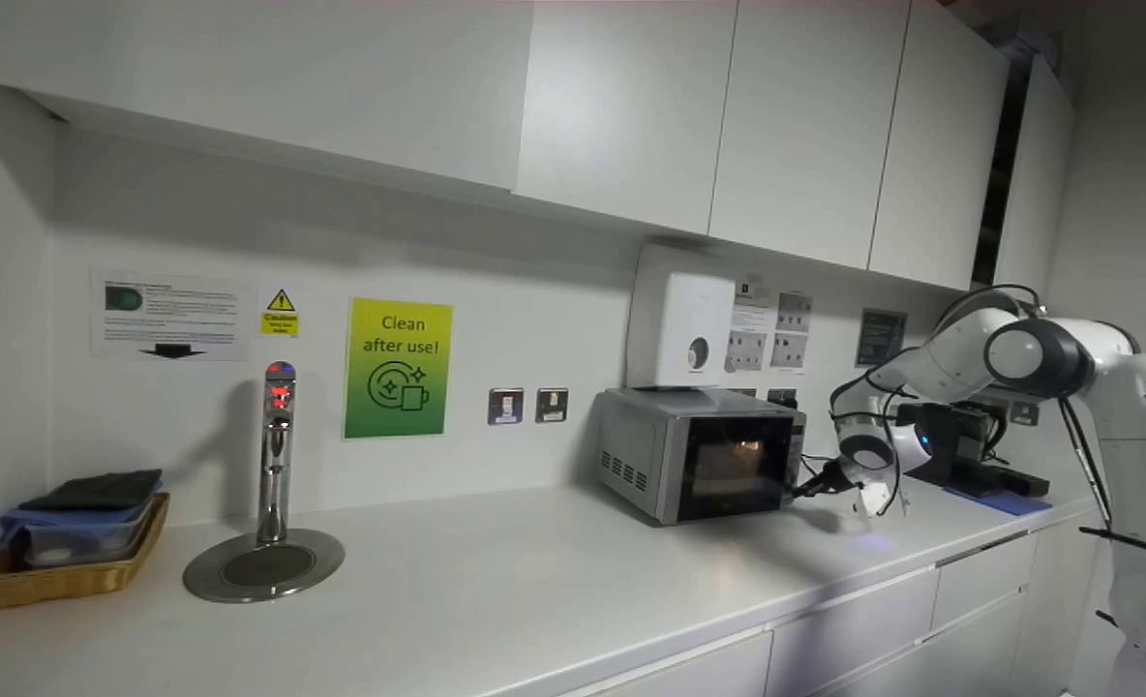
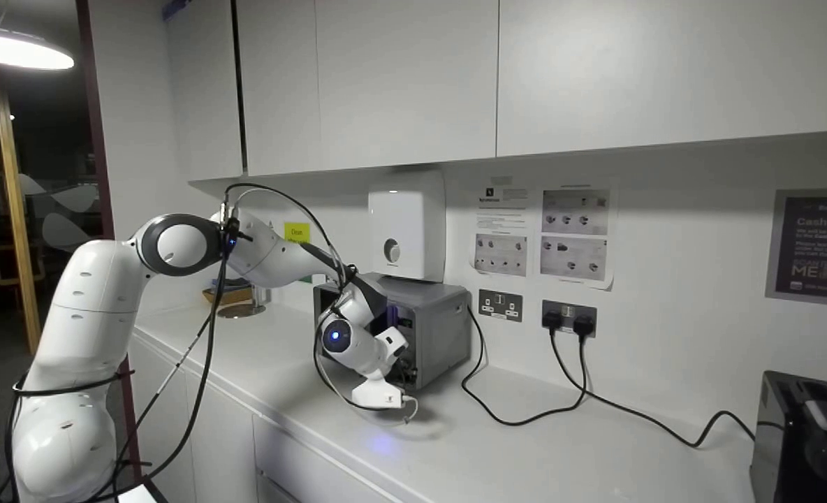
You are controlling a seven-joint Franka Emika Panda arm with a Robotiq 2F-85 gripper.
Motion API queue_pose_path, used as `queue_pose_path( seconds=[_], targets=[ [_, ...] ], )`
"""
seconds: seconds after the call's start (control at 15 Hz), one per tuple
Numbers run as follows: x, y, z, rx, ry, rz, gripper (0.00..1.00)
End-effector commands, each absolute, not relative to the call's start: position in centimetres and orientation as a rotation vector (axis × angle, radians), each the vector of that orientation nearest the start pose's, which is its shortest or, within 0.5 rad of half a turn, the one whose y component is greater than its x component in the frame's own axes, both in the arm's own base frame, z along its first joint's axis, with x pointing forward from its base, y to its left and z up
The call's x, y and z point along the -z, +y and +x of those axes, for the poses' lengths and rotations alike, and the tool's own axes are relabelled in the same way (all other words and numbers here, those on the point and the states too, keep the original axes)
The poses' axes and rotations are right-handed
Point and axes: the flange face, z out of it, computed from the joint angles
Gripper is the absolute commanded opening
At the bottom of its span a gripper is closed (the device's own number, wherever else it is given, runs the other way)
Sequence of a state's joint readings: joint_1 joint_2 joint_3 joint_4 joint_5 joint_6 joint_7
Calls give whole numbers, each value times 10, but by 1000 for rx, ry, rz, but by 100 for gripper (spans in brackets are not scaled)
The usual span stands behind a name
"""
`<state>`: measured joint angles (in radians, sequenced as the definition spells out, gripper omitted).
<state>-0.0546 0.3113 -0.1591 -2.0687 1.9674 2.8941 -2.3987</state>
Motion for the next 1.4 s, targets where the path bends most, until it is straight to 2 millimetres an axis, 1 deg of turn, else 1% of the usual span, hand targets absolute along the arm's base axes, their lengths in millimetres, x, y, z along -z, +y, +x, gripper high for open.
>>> queue_pose_path(
  seconds=[0.0, 0.33, 0.53, 0.73, 1.07, 1.33],
  targets=[
    [-322, -185, 535, 1419, -538, -2903, 0],
    [-344, -200, 524, 1441, -627, -2920, 0],
    [-351, -210, 515, 1437, -691, -2947, 0],
    [-352, -221, 506, 1397, -754, -2983, 0],
    [-349, -233, 490, 1247, -974, -3033, 0],
    [-353, -239, 484, 1174, -1101, -3037, 0]
  ],
)
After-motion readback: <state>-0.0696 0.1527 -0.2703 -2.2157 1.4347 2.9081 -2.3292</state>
